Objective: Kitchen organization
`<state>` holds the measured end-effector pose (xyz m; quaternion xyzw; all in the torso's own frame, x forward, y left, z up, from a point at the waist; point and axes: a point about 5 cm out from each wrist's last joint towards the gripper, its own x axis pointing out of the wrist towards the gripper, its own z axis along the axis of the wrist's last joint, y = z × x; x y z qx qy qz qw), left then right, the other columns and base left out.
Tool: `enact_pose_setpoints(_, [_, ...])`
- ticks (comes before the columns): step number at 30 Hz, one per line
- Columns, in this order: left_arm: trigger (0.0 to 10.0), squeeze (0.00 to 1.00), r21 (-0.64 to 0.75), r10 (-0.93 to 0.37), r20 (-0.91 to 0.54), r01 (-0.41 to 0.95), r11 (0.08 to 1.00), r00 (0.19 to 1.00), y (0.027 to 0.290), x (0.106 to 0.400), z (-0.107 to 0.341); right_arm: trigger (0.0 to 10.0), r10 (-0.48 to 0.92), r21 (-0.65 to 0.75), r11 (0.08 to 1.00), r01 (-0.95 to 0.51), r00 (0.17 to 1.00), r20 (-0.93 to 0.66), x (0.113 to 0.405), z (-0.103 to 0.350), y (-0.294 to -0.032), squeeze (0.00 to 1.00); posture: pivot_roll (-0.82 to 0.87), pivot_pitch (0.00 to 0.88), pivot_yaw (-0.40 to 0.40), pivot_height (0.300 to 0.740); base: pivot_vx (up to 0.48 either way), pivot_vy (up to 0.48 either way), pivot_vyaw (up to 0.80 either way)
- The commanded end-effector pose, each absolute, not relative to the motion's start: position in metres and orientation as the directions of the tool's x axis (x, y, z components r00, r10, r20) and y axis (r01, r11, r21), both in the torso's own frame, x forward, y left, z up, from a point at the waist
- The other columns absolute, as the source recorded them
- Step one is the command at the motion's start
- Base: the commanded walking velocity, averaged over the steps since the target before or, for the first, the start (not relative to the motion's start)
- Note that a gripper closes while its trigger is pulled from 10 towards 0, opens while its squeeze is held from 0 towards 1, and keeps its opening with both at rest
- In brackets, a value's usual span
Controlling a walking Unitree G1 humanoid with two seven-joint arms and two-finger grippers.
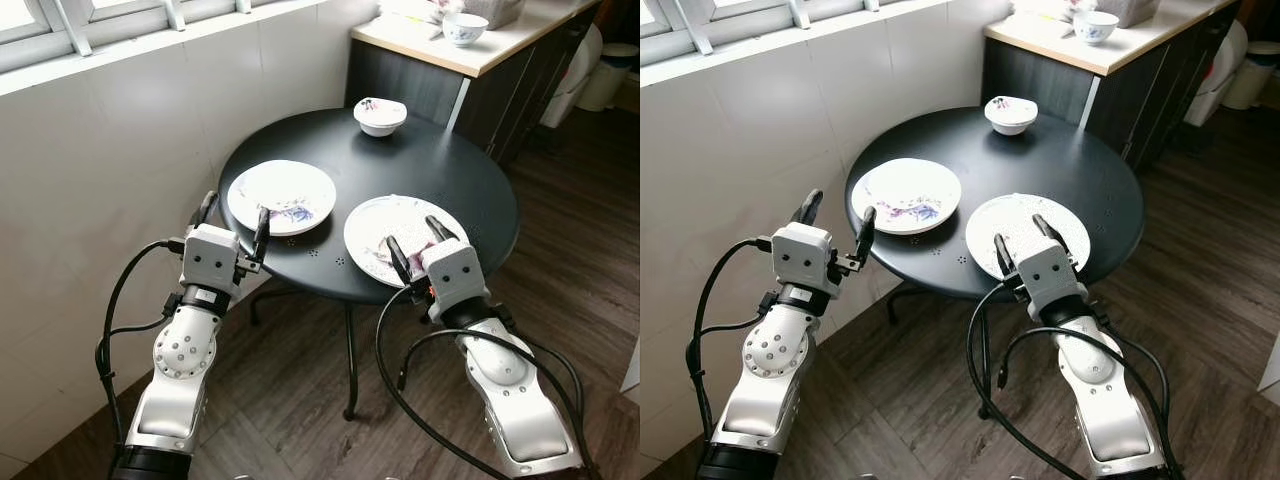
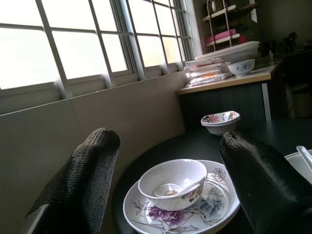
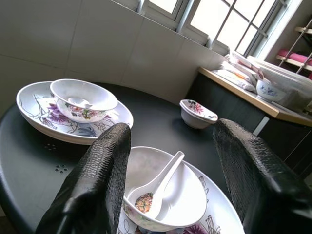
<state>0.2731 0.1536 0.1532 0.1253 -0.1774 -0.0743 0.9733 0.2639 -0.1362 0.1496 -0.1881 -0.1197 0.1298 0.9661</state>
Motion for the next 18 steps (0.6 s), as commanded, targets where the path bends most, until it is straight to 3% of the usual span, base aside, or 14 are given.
enact_pose_setpoints(1, [10.0, 0.00, 0.281, -0.202, 0.321, 0.110, 0.953, 0.925, 0.153, 0.274, 0.155, 10.0, 0.299, -0.407, 0.892, -0.194, 0.931, 0.211, 0.263, 0.155, -0.134, 0.00, -0.03, 0.000, -0.027, 0.740, 0.289, 0.000, 0.00])
enact_pose_setpoints(18, [10.0, 0.00, 0.273, -0.200, 0.325, 0.111, 0.956, 0.925, 0.153, 0.275, 0.155, 10.0, 0.271, -0.390, 0.906, -0.163, 0.932, 0.242, 0.275, 0.163, -0.135, 0.00, -0.03, 0.000, -0.033, 0.740, 0.303, 0.000, 0.00])
